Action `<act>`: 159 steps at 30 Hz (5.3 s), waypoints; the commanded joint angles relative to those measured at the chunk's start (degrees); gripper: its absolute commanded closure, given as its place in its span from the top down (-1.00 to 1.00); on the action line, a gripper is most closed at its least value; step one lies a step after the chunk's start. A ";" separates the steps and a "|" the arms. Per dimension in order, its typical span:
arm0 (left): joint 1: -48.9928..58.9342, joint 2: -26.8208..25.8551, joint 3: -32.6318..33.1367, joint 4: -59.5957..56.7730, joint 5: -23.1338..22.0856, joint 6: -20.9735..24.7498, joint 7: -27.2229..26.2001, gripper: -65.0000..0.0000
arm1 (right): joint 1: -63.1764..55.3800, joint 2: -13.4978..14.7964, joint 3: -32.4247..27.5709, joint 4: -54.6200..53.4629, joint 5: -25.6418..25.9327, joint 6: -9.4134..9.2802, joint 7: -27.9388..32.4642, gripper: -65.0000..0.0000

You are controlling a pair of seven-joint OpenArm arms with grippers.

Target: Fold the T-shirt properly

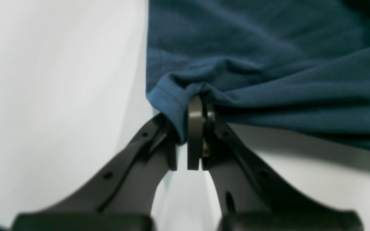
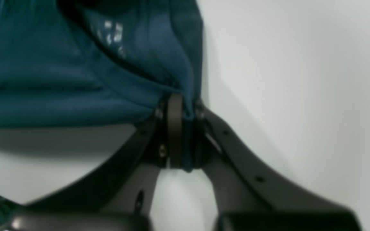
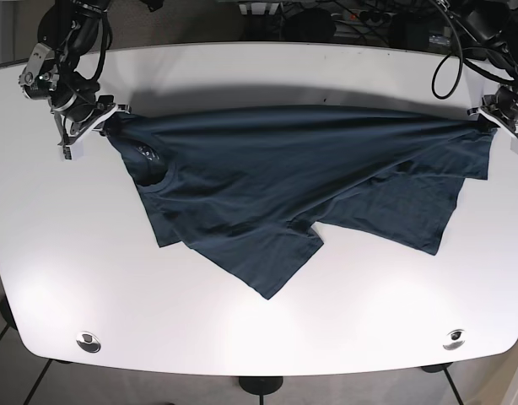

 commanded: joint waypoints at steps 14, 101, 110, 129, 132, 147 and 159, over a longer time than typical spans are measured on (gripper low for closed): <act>1.25 1.50 0.04 7.80 0.28 0.14 -0.70 -0.96 | 2.62 0.50 0.00 7.72 -0.18 -0.16 1.44 0.63; -75.68 -1.76 41.71 -31.94 0.28 4.14 -20.83 -0.95 | 73.74 6.13 -16.18 -30.35 0.00 -3.94 -3.31 -0.95; -51.77 -6.59 35.99 -14.71 -0.15 3.88 -19.08 -0.96 | 56.59 7.54 -16.00 -14.96 0.08 -3.32 -4.89 -0.95; -2.10 -3.60 24.21 4.28 -0.15 0.14 -19.08 -0.97 | 6.40 4.63 -7.74 6.22 0.08 -1.74 -4.89 -0.94; 0.89 -3.60 22.54 4.63 -0.15 0.14 -19.08 -0.97 | 3.41 4.11 -7.74 6.57 0.08 -1.74 -4.89 -0.94; 15.84 0.18 7.51 4.63 0.28 0.14 -19.08 -0.93 | -8.90 -0.46 -7.13 7.63 0.08 -1.74 -4.81 -0.94; 23.66 0.35 0.57 20.19 -0.51 0.14 -10.90 0.12 | -14.61 -3.28 -3.96 14.13 1.40 -0.16 -4.72 0.05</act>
